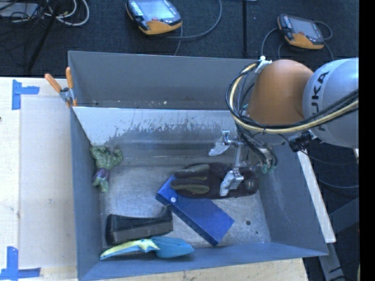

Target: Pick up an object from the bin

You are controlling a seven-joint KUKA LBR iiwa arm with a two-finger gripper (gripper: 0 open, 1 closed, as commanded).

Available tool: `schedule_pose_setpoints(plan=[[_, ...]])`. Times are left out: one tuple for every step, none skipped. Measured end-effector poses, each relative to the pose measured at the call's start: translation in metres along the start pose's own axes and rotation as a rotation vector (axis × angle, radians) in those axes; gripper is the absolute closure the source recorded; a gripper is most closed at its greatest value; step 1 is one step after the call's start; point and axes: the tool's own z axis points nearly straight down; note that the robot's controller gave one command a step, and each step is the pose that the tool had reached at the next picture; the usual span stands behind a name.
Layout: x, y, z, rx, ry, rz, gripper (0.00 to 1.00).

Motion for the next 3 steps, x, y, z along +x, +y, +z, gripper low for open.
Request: schedule_pose_setpoints(plan=[[-0.012,0.007,0.022,0.000,-0.003,0.151,0.00],[-0.012,-0.007,0.076,0.000,-0.013,0.232,0.00],[-0.013,-0.007,0.072,0.000,-0.016,0.236,1.00]])
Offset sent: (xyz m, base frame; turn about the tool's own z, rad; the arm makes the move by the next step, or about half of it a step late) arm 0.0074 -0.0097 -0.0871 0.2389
